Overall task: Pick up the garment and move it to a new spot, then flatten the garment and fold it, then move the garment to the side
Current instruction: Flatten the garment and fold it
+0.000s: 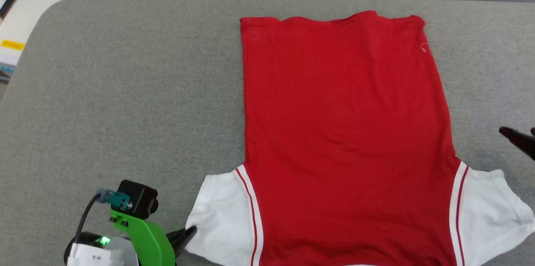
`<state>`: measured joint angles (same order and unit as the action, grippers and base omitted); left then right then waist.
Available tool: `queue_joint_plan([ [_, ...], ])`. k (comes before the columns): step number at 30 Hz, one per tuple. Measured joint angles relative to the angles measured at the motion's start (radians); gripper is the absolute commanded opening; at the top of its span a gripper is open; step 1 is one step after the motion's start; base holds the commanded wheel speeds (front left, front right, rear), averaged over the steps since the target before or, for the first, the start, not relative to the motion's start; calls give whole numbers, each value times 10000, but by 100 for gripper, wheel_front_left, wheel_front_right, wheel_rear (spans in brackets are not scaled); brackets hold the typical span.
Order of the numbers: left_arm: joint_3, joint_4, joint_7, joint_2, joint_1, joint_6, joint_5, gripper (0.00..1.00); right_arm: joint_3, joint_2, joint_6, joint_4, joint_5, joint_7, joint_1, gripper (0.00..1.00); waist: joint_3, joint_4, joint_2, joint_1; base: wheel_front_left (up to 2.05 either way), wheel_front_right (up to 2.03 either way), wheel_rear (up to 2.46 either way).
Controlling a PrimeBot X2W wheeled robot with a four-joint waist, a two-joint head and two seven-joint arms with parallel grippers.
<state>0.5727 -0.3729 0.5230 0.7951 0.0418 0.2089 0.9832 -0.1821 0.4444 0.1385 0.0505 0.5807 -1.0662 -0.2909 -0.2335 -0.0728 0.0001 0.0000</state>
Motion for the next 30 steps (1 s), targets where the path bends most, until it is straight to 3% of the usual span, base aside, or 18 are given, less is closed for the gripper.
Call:
queue_joint_plan([
  [6, 82, -813, 58, 63, 411, 209, -535, 0, -169, 79, 0, -215, -257, -849, -2055, 100, -857, -460, 0, 1, 0, 0, 0],
  [15, 481, -1101, -44, -328, 950, 222, -1158, 0, -25, 479, 0, -1824, -1244, -1499, -5019, 100, -2257, -1342, 0, 2, 0, 0, 0],
  [24, 767, -790, -355, -1009, 1499, -65, -1419, 0, 466, 932, 0, -3507, -2349, -1482, -6806, 100, -3525, -2504, -1, 2, 0, 0, 0],
  [30, 863, -575, -433, -1195, 1666, -174, -1465, 0, 713, 1131, 0, -3847, -2512, -1260, -7177, 100, -3955, -2900, 0, 2, 0, 0, 0],
])
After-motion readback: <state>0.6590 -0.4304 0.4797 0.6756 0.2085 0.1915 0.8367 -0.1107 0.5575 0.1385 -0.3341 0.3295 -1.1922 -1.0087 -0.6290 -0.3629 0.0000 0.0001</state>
